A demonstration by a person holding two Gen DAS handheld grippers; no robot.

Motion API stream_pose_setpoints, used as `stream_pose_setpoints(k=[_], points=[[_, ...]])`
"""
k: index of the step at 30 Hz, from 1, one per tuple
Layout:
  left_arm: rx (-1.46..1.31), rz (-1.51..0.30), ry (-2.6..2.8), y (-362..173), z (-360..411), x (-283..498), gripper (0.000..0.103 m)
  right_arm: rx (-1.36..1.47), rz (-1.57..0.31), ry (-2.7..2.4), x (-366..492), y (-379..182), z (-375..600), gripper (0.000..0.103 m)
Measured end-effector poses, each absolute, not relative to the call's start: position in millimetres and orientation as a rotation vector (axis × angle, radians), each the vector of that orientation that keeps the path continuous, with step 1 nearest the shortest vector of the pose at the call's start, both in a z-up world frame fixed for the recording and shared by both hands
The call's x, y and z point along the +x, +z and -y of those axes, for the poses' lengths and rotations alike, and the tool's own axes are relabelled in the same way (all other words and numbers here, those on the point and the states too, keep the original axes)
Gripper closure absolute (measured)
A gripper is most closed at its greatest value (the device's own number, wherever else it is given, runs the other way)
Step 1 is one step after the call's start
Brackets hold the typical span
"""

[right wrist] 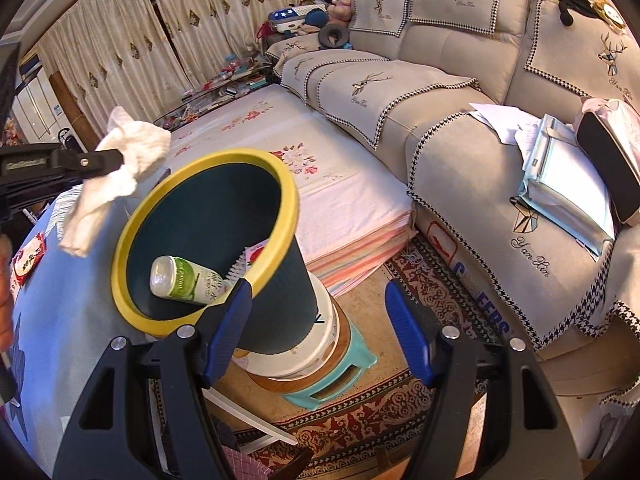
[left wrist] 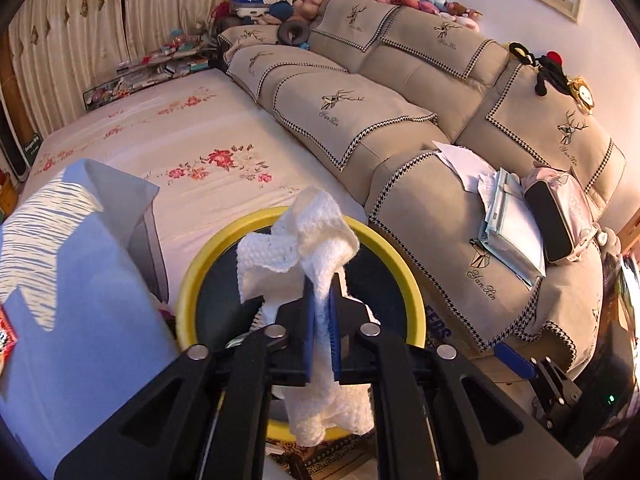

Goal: Collect trash
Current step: 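Carry the paper towel into the bin and open the left gripper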

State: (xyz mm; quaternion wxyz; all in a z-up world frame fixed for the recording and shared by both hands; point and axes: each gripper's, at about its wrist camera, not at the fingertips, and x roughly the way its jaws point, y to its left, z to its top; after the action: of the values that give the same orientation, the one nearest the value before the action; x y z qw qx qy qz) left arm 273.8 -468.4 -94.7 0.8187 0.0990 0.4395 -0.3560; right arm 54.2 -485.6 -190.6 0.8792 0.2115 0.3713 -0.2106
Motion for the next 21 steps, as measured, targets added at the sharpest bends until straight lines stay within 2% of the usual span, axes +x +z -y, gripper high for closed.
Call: stream_pose_setpoints(k=[2,3,5,7,11,13,15,21], points=[[0.207,-0.944,-0.748,-104,475,281,0.075,0.45,-0.776,-0.443,53,-193,490,0.038],[0.199,-0.947,-0.744,-108,479,284,0.062,0.45,-0.779,-0.446,53,-194,491,0.038],[0.194,-0.939,-0.731,-113,480,288,0.058,0.451,-0.782,-0.446,53,-196,491,0.038],[0.186,-0.942,-0.717,-116,477,291,0.042,0.45,-0.785,-0.442,53,-196,489,0.038],[0.144,-0.909,-0.695,-102,452,284,0.032,0.442,-0.791,-0.426,54,-197,483,0.038],[0.126,-0.864,-0.681,-86,431,273,0.01,0.439,-0.794,-0.416,56,-197,480,0.038],[0.121,-0.819,-0.685,-71,412,261,0.005,0.432,-0.799,-0.409,59,-197,476,0.038],[0.107,-0.831,-0.767,-48,398,256,0.005,0.424,-0.773,-0.396,59,-185,464,0.038]])
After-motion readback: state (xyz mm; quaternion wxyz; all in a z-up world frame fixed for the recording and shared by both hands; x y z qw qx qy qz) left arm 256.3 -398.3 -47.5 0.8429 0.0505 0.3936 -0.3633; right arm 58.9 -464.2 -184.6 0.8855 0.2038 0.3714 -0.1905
